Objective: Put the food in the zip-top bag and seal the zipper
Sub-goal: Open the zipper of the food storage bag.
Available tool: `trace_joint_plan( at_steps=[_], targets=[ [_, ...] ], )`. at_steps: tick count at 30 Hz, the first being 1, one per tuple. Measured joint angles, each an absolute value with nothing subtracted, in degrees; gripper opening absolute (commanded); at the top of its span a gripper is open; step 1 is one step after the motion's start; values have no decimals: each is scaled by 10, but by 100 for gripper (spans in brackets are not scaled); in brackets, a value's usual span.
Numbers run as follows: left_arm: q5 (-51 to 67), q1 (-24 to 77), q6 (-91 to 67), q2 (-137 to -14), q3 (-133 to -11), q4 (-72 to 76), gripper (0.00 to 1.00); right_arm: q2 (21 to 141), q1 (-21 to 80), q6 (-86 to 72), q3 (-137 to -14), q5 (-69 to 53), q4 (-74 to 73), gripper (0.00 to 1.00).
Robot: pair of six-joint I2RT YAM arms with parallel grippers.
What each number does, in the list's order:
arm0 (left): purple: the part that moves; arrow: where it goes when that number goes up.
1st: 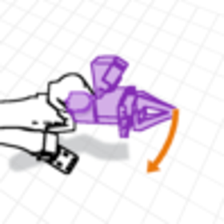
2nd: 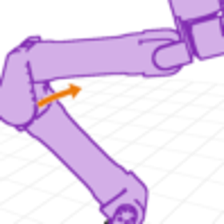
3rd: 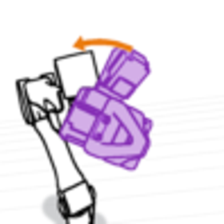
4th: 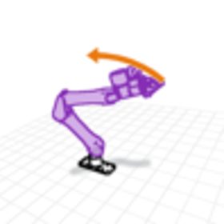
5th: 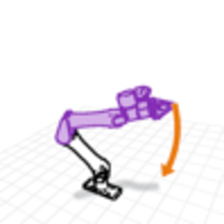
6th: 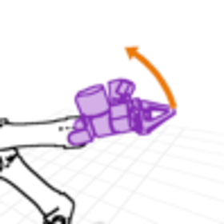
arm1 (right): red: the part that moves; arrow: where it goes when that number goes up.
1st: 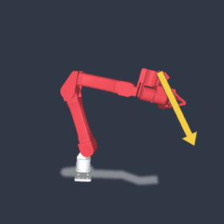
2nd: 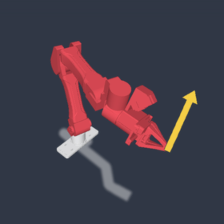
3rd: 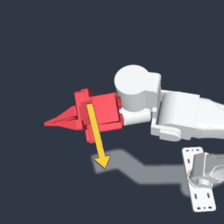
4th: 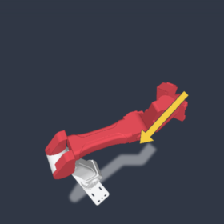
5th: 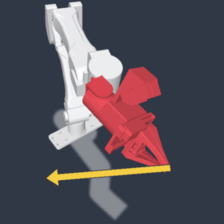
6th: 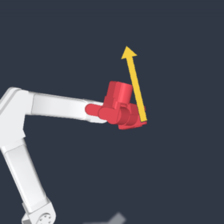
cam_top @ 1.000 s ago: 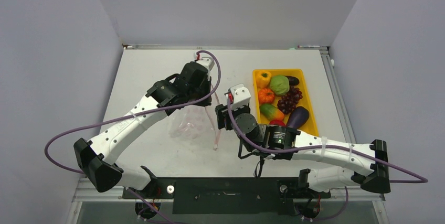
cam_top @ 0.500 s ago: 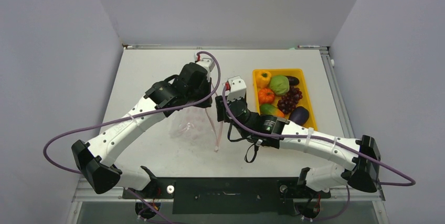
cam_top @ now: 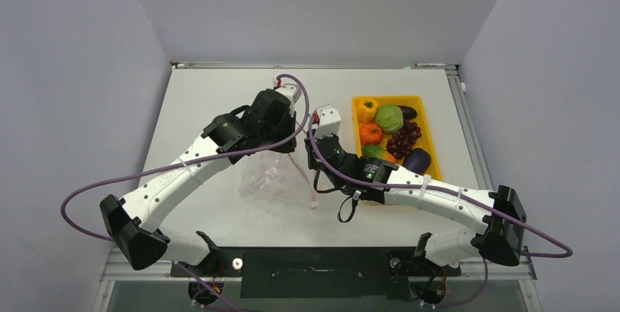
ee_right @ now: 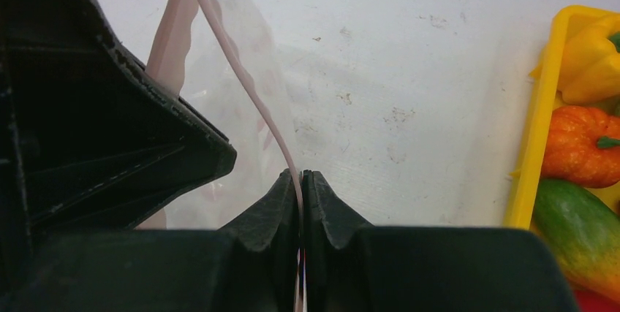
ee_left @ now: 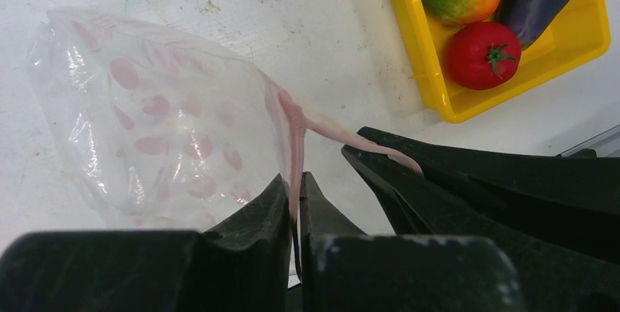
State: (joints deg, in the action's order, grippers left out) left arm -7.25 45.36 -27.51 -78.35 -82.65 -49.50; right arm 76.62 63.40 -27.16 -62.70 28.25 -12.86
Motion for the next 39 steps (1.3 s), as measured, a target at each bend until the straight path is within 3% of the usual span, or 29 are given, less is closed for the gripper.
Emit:
trace_joint_plan(
  at_steps=[7,21,32,39],
  targets=[
    [-77,465,-274,-783,-827,-503,32,766,630,-282,-627,297,-125,5],
    [-132,510,-291,-774,-827,-517,42,768,627,-322,-648,335,-124,5],
    [-190,545,-312,-774,-827,-518,11,768,626,-340,-648,348,-124,5],
    [-232,551,-313,-774,-833,-525,0,767,626,-344,-647,347,-124,5]
  ],
)
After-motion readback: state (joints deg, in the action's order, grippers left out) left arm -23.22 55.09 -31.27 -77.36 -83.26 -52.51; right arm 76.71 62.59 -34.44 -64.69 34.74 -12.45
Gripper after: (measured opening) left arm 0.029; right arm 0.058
